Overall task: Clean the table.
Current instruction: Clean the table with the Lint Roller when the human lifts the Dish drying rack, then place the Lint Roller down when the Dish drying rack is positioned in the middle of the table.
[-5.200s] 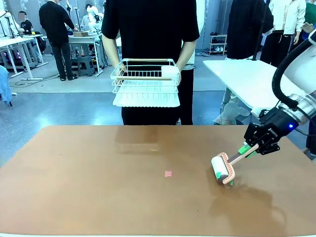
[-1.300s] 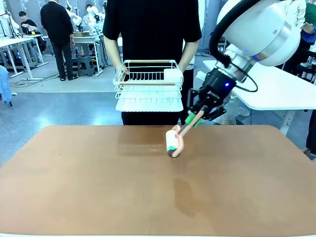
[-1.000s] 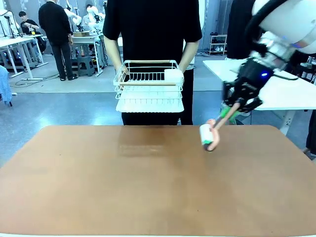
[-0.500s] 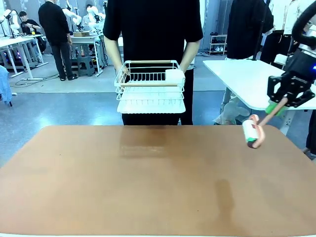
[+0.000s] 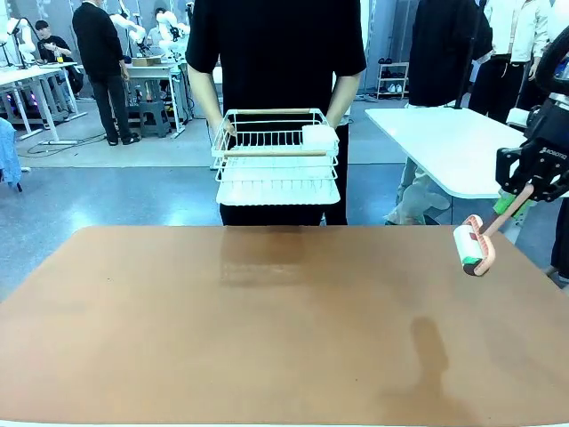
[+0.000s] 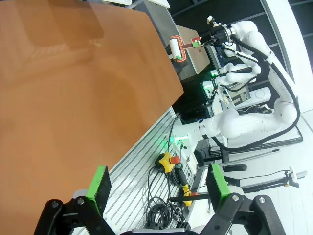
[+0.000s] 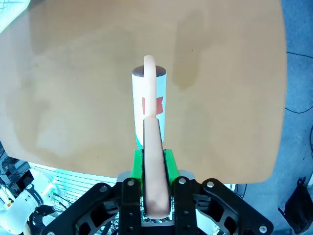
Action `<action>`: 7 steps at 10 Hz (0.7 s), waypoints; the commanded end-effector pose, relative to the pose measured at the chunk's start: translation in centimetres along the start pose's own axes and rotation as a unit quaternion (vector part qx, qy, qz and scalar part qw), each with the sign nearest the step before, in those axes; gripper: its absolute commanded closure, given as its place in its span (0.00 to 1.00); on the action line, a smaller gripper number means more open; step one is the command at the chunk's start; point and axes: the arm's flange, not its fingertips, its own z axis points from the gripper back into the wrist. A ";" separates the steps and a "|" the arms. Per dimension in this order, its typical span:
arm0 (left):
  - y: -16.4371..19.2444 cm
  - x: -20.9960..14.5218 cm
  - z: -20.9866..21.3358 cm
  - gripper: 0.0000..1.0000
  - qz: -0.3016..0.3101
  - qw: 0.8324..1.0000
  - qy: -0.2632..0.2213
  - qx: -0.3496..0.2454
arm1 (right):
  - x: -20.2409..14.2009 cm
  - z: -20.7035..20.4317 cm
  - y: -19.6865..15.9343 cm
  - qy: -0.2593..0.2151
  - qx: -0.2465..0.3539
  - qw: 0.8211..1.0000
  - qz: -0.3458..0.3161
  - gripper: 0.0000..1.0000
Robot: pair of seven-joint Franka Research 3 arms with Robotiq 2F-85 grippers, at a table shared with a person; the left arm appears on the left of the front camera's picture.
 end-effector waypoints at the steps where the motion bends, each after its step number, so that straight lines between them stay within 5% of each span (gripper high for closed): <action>1: -0.2 -0.2 0.1 0.00 -0.008 1.000 -0.007 -0.007 | -0.2 0.5 0.1 -0.005 0.005 1.000 -0.002 0.79; 7: -0.2 -0.2 0.1 0.00 -0.008 1.000 -0.007 -0.007 | -0.2 0.5 0.1 -0.005 0.005 1.000 -0.002 0.79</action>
